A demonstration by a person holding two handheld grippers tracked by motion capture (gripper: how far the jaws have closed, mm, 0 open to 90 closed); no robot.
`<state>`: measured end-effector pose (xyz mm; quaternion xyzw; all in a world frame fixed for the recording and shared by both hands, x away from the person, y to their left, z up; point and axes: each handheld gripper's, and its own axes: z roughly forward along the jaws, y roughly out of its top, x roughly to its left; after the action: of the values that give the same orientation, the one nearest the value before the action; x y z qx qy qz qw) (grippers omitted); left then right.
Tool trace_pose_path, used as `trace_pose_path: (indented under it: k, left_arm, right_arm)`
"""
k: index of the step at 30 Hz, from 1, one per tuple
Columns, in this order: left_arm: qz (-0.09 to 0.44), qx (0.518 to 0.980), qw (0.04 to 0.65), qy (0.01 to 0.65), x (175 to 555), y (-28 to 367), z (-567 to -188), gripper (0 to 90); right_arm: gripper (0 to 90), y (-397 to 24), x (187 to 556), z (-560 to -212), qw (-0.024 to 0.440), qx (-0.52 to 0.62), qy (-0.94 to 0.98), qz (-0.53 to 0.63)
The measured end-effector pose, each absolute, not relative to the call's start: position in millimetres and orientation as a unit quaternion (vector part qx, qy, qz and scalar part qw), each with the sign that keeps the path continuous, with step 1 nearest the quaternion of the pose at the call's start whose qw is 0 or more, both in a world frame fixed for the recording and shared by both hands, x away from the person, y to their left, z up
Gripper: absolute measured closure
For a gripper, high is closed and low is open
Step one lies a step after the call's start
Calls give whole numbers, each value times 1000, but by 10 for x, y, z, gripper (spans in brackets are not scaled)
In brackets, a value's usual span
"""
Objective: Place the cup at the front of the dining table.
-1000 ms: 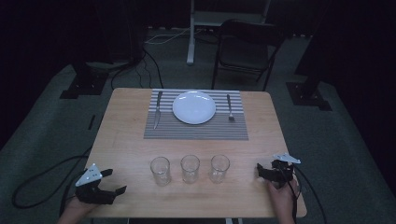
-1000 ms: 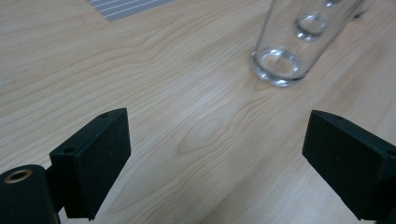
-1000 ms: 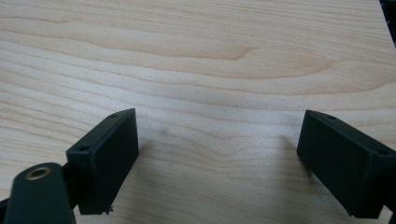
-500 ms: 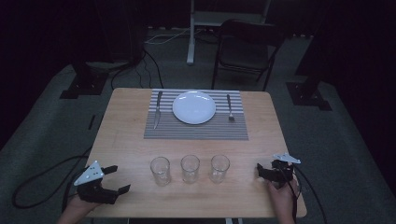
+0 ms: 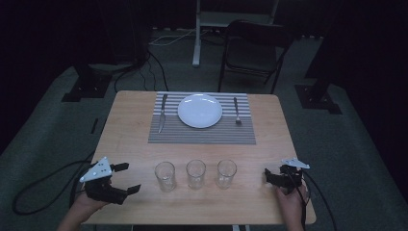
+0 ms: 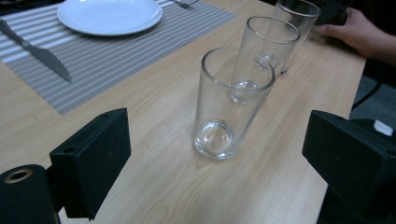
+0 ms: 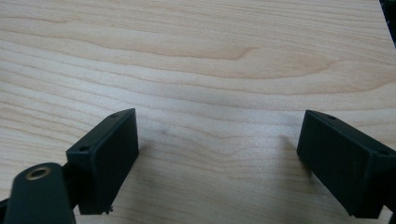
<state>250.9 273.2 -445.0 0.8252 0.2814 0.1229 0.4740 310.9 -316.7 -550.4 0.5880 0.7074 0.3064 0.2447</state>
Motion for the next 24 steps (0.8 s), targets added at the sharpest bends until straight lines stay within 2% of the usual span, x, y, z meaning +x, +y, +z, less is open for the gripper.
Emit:
trace_pose_path:
  k: [24]
  left_arm:
    - [102, 849, 464, 230, 2784, 2241, -4198, 83]
  right_arm:
    - [123, -3168, 3110, -5505, 245, 588, 708, 307]
